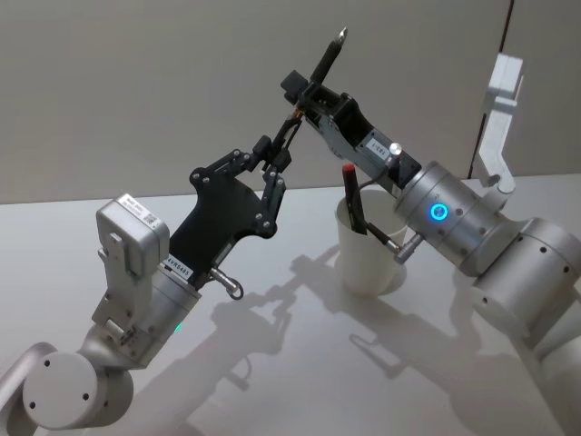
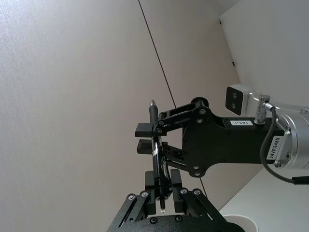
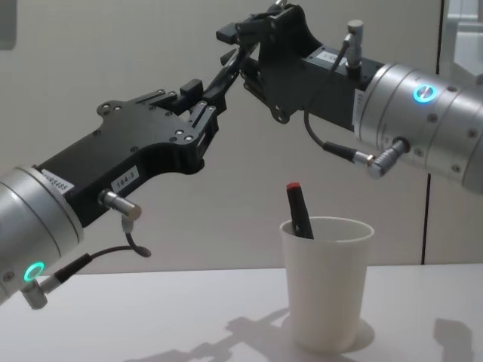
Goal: Place the pen into the pen holder.
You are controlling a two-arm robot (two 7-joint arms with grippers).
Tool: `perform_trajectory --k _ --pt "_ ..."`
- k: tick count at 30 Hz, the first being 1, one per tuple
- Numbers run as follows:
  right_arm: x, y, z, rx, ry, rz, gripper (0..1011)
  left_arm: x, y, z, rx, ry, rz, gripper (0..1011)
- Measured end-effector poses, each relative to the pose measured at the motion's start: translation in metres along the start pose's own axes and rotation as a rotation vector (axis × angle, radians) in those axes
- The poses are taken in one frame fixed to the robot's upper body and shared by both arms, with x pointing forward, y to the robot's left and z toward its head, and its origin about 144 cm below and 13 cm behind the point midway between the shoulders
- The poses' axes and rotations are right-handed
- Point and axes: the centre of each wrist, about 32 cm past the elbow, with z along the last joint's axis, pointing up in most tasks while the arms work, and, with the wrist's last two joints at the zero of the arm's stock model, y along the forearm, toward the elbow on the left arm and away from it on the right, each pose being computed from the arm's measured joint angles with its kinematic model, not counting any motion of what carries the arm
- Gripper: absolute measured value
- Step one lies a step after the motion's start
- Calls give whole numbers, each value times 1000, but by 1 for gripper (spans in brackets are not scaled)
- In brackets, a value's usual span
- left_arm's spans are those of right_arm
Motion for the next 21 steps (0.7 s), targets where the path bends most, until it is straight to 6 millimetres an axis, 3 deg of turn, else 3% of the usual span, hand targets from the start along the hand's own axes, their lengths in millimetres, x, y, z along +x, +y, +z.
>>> perform_trajectory --k 3,21 --pt "0 0 0 0 -1 -1 160 0 0 0 -1 0 0 185" --pt "0 0 0 -1 -2 0 157 0 0 0 -1 0 0 185"
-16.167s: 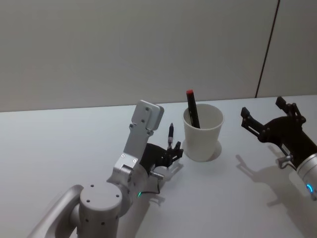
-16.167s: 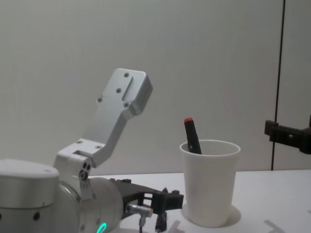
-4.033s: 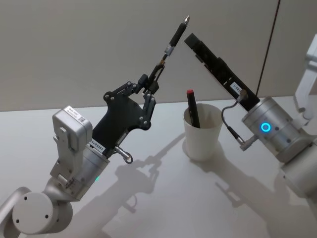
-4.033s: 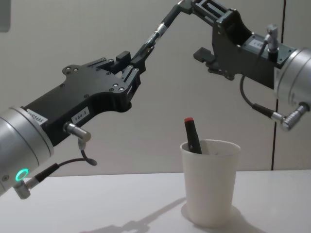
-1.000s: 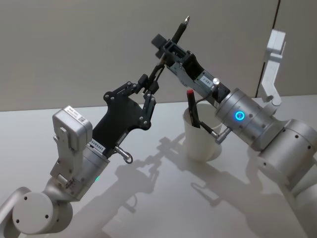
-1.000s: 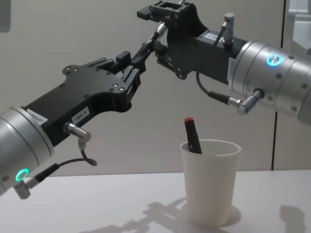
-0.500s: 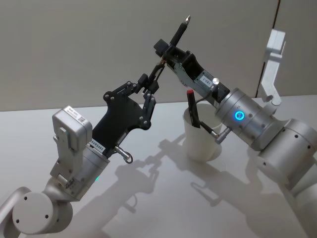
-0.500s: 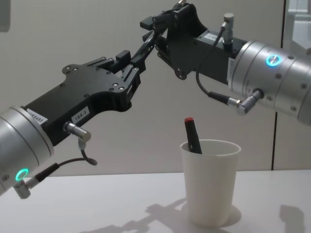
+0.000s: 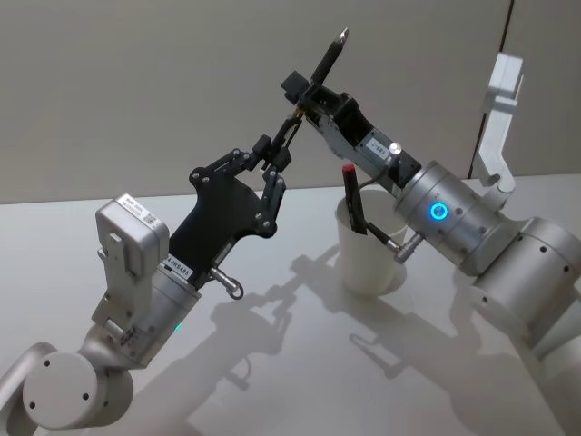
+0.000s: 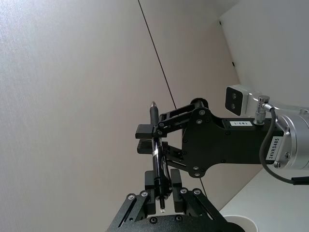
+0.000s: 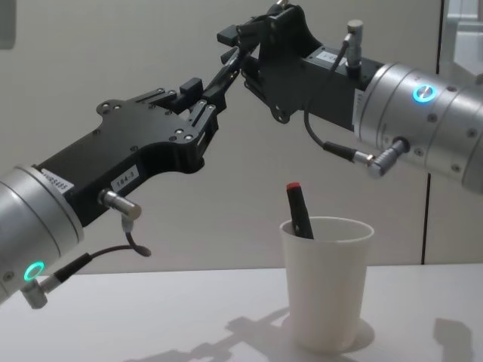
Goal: Place the pen into the pen holder.
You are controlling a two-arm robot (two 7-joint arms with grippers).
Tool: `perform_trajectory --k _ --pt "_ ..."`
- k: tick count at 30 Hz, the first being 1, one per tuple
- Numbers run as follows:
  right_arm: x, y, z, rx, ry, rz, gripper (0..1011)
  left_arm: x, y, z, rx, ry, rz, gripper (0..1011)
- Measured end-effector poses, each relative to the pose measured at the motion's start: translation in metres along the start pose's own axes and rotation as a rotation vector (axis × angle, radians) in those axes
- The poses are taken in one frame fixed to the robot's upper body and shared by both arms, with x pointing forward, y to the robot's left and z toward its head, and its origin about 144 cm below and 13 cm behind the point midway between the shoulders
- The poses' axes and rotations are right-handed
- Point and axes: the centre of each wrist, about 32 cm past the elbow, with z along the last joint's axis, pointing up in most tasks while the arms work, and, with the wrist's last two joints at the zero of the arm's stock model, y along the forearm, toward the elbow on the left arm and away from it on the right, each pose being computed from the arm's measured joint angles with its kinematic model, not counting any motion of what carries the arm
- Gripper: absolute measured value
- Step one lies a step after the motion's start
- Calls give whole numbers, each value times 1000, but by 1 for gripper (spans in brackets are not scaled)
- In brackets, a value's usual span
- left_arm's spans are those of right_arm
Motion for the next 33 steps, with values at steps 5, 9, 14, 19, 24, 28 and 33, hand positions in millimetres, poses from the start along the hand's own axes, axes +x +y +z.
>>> perform_trajectory --k 5,9,14,19,24,28,33 --pt "0 0 0 -1 1 2 157 0 0 0 3 1 0 239" --pt "0 0 0 -2 1 3 154 0 0 0 3 1 0 317" --pt "0 0 0 -1 1 3 154 0 0 0 3 1 0 499" --pt "0 0 0 -1 0 3 154 0 0 0 2 1 0 684" --pt "0 0 1 1 -3 1 154 0 0 0 2 0 0 792" --pt "-2 -1 3 15 -24 5 154 0 0 0 1 0 0 915" --pt "-6 -1 9 44 -63 10 154 0 0 0 1 0 0 1001"
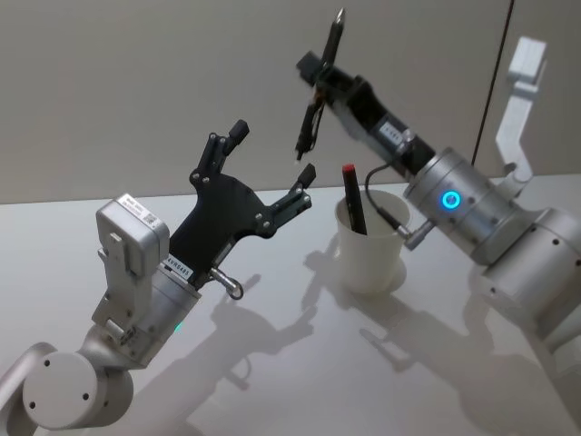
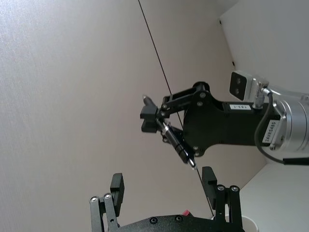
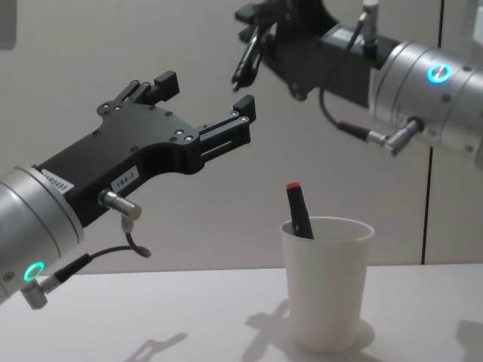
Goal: Place the pen into the pen holder.
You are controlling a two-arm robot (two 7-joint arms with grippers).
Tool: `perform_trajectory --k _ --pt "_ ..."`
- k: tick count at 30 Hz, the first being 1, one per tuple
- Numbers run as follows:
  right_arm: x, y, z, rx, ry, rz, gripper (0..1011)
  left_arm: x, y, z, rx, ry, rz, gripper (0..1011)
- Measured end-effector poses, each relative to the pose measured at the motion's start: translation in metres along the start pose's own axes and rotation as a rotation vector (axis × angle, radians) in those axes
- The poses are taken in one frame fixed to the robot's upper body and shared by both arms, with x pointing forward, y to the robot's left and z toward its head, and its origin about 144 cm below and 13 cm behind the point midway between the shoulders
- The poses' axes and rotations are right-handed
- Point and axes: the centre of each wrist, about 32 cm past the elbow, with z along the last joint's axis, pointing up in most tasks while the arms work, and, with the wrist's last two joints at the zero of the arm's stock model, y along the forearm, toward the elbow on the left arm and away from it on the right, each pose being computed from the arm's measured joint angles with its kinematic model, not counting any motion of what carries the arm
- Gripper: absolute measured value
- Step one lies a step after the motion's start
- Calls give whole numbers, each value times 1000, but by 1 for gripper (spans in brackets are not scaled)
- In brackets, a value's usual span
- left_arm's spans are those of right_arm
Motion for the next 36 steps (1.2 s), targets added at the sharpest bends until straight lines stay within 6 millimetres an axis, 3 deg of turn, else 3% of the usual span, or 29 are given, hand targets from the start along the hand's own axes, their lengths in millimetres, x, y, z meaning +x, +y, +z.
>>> perform_trajectory --k 19,36 --pt "-17 -13 36 191 -280 -19 154 0 0 0 0 0 0 1001" --pt "-15 -32 46 264 -619 -98 154 0 0 0 0 0 0 1001"
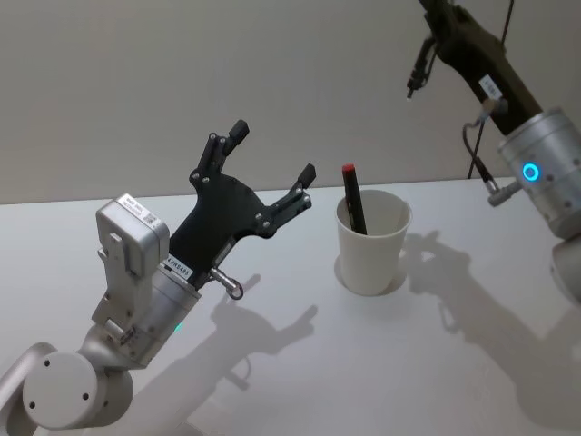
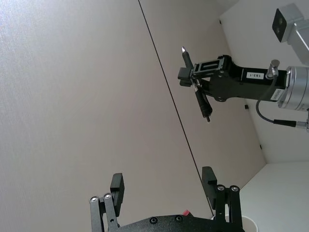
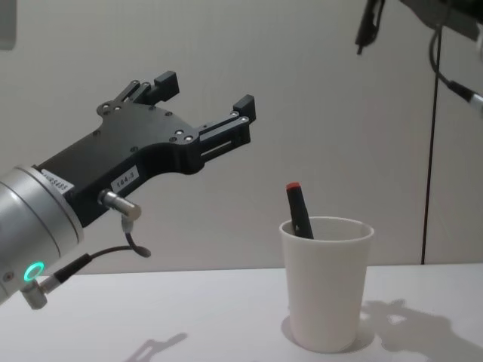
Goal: Place the pen into the pen holder.
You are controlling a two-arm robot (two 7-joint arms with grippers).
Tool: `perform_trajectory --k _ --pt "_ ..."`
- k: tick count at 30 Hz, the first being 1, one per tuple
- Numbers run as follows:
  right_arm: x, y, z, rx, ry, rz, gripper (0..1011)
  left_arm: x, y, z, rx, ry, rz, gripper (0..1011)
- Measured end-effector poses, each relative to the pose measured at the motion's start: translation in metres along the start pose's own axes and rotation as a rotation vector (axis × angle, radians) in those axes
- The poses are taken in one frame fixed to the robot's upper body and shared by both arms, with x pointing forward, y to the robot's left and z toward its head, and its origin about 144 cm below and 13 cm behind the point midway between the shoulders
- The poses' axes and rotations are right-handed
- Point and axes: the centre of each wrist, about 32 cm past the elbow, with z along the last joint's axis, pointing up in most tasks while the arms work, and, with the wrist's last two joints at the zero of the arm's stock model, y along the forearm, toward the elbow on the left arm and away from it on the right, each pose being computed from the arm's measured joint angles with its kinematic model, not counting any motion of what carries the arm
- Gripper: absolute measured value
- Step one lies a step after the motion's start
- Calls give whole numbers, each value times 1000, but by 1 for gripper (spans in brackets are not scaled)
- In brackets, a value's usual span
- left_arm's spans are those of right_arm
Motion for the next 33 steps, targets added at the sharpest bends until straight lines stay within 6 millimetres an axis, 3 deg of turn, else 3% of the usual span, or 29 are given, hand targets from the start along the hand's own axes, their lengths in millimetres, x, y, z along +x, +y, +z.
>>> perform_trajectory --k 15,26,33 --pt "15 -23 -24 -27 -276 -29 154 0 0 0 0 0 0 1001" --pt "24 -37 -74 -76 -450 -1 154 0 0 0 0 0 0 1001" --pt "22 -37 -92 -88 -485 28 154 0 0 0 0 0 0 1001"
